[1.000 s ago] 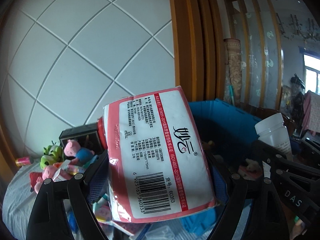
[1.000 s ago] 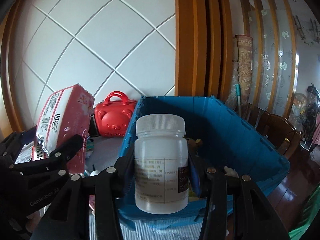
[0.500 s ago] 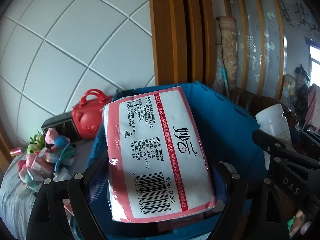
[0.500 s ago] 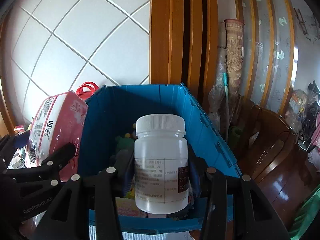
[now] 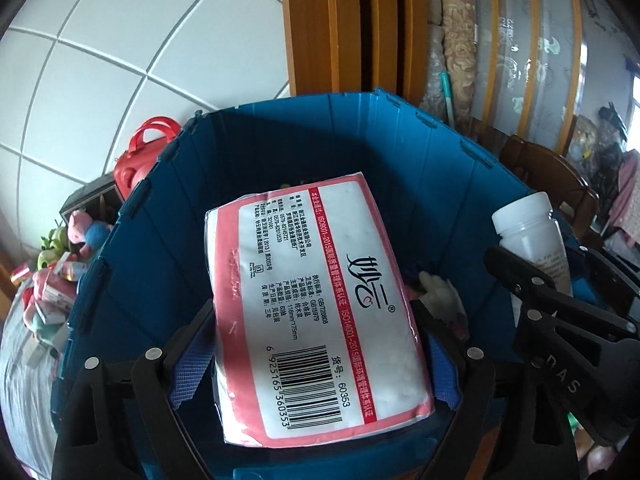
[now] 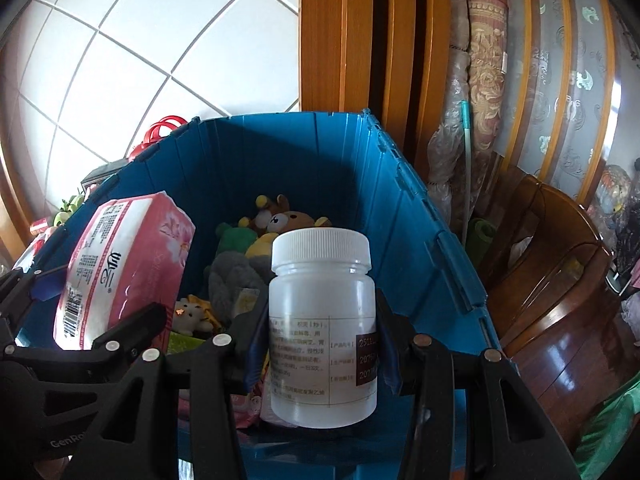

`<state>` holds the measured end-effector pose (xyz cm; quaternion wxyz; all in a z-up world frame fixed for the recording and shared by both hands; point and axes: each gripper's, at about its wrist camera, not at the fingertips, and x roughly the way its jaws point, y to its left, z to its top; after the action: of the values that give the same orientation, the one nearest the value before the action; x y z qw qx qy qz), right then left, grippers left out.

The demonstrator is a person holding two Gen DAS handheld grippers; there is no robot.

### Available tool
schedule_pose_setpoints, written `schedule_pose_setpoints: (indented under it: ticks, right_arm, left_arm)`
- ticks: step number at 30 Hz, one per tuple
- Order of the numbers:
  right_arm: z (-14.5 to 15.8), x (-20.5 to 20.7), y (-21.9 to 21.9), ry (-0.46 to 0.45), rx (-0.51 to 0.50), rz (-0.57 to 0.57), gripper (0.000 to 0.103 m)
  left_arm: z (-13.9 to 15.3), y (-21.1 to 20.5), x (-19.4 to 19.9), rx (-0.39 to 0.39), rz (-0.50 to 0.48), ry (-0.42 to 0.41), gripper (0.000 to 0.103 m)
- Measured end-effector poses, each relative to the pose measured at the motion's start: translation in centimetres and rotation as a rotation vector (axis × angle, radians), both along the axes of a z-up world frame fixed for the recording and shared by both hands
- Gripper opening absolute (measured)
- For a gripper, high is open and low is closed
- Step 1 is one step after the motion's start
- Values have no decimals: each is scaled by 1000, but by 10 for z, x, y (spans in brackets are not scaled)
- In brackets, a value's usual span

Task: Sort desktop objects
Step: 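Open both tools to drop the tissue pack and pill bottle into the bin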

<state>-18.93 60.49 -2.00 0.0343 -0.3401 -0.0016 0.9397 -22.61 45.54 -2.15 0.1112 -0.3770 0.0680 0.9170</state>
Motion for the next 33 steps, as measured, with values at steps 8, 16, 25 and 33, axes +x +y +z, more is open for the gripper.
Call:
schedule_pose_setpoints:
  ticks: [8, 16, 25, 33]
  right_arm:
    - [-8, -10, -14, -34, 3, 16, 46]
    - [-8, -11, -11, -32, 2, -3, 76]
    - [-4, -6, -5, -10, -16, -12, 79]
    - [2, -4, 3, 15, -40, -24, 87]
  left_arm:
    - [-13, -7, -8, -16, 10, -83, 91]
    - [-16, -8, -8, -40, 20, -88, 92]
    - [-9, -5, 1, -65, 18, -16, 93]
    - [2, -7, 4, -53, 30, 45, 97]
